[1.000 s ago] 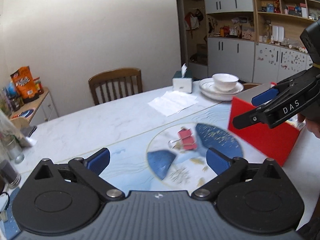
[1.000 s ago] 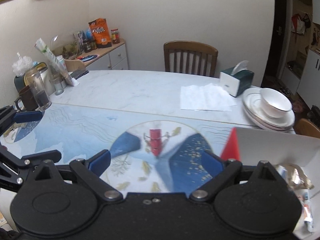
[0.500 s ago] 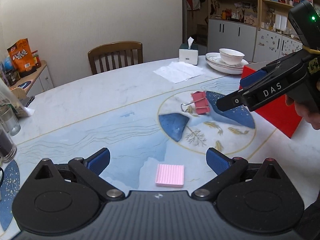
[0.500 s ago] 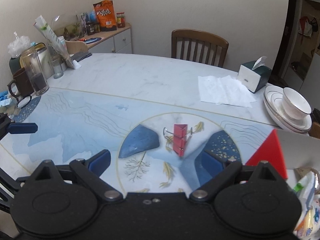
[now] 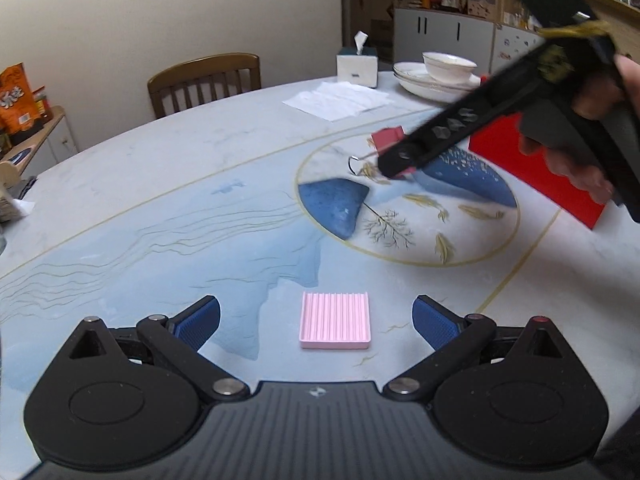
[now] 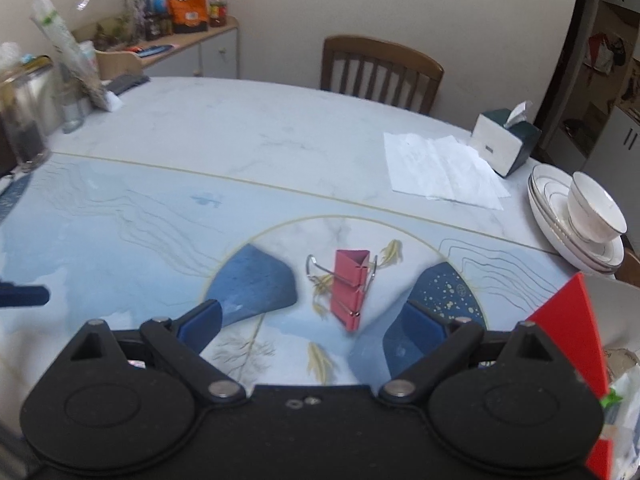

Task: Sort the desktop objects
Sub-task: 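Grasp the pink sponge with the left tool while the right tool grasps the pink binder clip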

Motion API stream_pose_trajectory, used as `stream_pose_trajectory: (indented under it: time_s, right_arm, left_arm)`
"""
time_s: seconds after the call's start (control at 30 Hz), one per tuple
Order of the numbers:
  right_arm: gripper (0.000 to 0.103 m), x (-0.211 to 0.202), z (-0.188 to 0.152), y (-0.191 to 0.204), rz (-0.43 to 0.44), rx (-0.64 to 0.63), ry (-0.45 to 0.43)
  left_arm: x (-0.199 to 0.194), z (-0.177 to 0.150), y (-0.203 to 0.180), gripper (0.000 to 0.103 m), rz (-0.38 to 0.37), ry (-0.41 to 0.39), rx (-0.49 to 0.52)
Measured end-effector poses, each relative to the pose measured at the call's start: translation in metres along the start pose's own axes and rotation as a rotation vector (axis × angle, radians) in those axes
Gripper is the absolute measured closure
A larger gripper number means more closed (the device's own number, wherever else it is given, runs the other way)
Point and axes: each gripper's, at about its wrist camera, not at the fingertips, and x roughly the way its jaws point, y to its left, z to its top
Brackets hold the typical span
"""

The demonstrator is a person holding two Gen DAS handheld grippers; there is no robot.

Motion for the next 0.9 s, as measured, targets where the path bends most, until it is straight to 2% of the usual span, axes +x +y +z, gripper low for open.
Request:
stream_pose_trajectory:
  time_s: [0.1, 0.27, 0.37, 0.43, 0.53, 0.77, 0.83, 0.9]
  right_arm:
    - [0.013, 0.018, 0.004, -0.002, -0.016, 0.017, 0.031]
    - [0.014, 0.036, 0.006, -0.003, -0.037, 0.047, 0.057]
    - [0.020, 0.045, 0.007, -0.004, -0.054, 0.051, 0.073]
    - [0.026, 0.050, 0.008, -0.003, -0.063, 0.046, 0.085]
    - [0.030, 0.055, 0.009, -0.004, -0.071, 0.046, 0.090]
    - [0.054, 0.062, 0.013, -0.007, -0.093, 0.052, 0.090]
    - [0.067, 0.061, 0.013, -0.009, -0.089, 0.051, 0.086]
    - [0.068, 0.060, 0.012, -0.009, -0.089, 0.044, 0.085]
  left_arm:
    - [0.010, -0.001, -0.001, 0.000, -0.023, 0.014, 0.008]
    - [0.016, -0.004, -0.002, 0.001, -0.006, 0.015, 0.017]
    - [0.017, -0.007, -0.003, 0.002, -0.005, 0.028, 0.019]
    - [0.017, -0.008, -0.003, 0.009, -0.010, 0.042, 0.014]
    - [0.016, -0.010, -0.004, 0.018, -0.021, 0.050, 0.008]
    - [0.012, -0.007, -0.002, 0.044, -0.026, 0.061, -0.022]
    - [0.012, -0.006, -0.002, 0.053, -0.020, 0.062, -0.026]
    - [0.011, -0.006, -0.002, 0.060, -0.017, 0.063, -0.028]
